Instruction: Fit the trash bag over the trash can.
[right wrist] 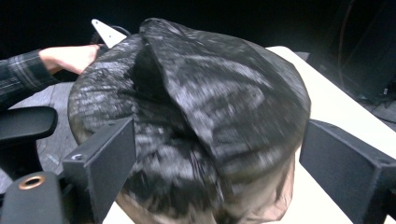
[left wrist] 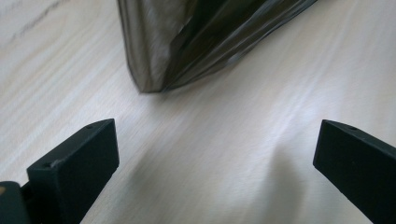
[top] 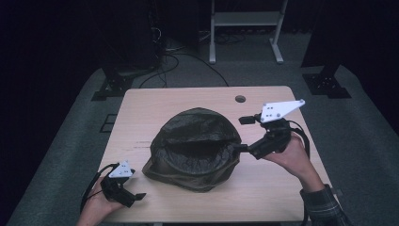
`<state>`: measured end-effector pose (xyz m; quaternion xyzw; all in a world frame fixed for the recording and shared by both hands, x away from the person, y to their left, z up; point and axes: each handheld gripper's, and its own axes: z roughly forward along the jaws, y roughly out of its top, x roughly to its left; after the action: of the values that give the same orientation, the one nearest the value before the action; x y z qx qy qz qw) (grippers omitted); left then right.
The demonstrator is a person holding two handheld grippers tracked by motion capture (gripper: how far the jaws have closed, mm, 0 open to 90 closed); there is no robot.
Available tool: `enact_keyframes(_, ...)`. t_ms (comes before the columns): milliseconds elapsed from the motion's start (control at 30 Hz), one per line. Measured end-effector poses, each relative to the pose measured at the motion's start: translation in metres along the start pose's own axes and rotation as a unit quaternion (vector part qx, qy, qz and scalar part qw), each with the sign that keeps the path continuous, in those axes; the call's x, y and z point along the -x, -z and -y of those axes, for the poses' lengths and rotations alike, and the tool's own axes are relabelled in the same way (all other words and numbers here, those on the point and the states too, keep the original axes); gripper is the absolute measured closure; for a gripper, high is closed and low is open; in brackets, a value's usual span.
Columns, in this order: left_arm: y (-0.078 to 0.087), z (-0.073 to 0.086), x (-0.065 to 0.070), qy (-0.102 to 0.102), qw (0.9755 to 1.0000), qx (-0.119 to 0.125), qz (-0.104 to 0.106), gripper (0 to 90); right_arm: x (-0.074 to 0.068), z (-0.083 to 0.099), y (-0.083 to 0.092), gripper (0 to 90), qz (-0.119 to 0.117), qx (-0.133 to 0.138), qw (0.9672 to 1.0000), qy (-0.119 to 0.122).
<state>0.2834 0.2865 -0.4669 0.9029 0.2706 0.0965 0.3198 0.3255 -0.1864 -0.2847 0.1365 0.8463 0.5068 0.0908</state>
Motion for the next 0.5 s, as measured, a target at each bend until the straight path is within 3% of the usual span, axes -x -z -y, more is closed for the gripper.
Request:
enact_keyframes(133, -0.006, 0.002, -0.003, 0.001, 0.9999, -0.011, -0.005, 0.0, -0.002, -0.018, -0.018, 9.4, -0.013, -0.026, 0.9993, 0.024)
enact_keyframes(267, -0.006, 0.004, -0.003, 0.002, 1.0000, 0.000, -0.007, 0.0, -0.005, -0.034, -0.042, 9.4, -0.027, -0.063, 0.9969, 0.040)
enact_keyframes(433, -0.007, 0.005, -0.003, 0.000, 0.9999, 0.010, -0.007, 0.0, -0.004, -0.041, -0.074, 9.5, -0.040, -0.124, 0.9901, 0.052)
enact_keyframes(500, -0.008, 0.005, -0.003, -0.001, 0.9999, 0.012, -0.006, 0.0, -0.004, -0.040, -0.088, 9.5, -0.044, -0.155, 0.9853, 0.056)
